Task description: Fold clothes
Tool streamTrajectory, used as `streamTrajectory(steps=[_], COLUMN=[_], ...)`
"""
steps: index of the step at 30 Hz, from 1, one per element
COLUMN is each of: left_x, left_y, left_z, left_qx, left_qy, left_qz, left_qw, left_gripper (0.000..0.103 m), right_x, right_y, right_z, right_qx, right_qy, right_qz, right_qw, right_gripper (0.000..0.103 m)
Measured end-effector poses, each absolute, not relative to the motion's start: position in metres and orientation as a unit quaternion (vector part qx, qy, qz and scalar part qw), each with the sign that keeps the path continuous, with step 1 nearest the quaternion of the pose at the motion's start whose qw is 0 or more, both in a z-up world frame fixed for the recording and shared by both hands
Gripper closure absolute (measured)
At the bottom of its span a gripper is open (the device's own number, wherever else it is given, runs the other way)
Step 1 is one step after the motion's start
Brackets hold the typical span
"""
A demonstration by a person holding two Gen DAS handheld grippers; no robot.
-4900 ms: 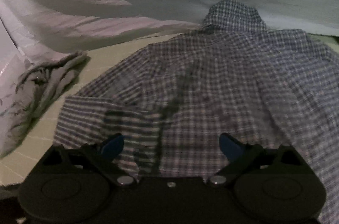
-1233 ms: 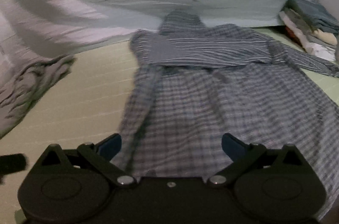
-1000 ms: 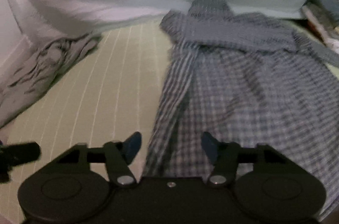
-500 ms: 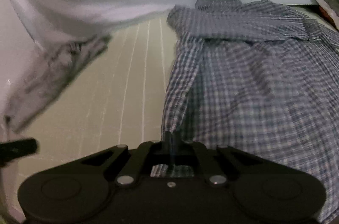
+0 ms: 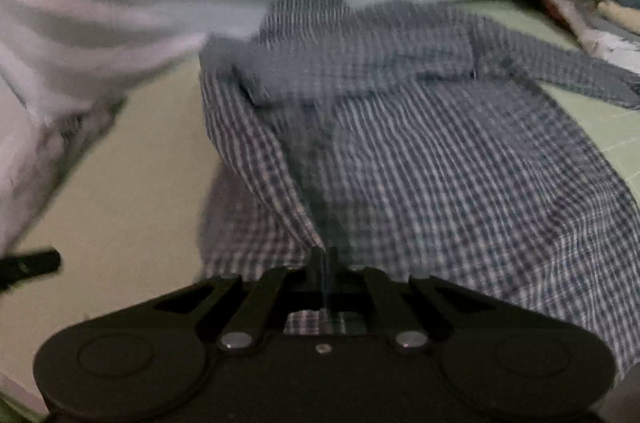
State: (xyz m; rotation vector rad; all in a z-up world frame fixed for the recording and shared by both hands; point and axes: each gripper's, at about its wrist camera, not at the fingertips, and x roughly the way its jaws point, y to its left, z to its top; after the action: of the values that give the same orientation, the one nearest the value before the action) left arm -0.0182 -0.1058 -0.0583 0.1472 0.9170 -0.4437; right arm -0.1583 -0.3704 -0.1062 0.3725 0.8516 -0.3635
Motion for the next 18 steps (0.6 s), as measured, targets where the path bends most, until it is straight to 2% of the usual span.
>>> streamTrajectory(steps=[7,9,10,11,13,18], left_x=[-0.022,-0.017,-0.014,-0.012,-0.007,0.019], left_y=[-0.139,-0.145,-0.149,-0.153,-0.161,-0.185], left_z=[-0.067,-0.07,-0.071,-0.071,-0.073,-0.076], left_qx=[0.075,0.061,0.052,0.042,0.025,0.001], left_qy=[0.46,0.465,0.467,0.469,0.472,0.472], left_qz=[-0.157,-0.135,-0.126,-0.116,-0.099,-0.07], left_qw=[0.871,0.873,0.874,0.875,0.876,0.879], left_gripper=[0.0,0.0,0.0,0.0,0.0,0.0], right_x=[-0.137,-0.133,-0.132,-0.132,-0.131,-0.11], right_y=[-0.387,-0.391,-0.395,-0.402,-0.419,-0.5], right_z=[-0.136,-0.135,-0.132,-0.128,-0.119,-0.101], right_qx=[0.139,0.12,0.111,0.109,0.109,0.154], right_qy=[0.465,0.475,0.475,0.47,0.458,0.413], right_qz=[-0.097,-0.063,-0.046,-0.037,-0.025,-0.078], right_qw=[0.869,0.87,0.872,0.875,0.882,0.894], right_gripper=[0.101,0.097,0.091,0.073,0.05,0.049])
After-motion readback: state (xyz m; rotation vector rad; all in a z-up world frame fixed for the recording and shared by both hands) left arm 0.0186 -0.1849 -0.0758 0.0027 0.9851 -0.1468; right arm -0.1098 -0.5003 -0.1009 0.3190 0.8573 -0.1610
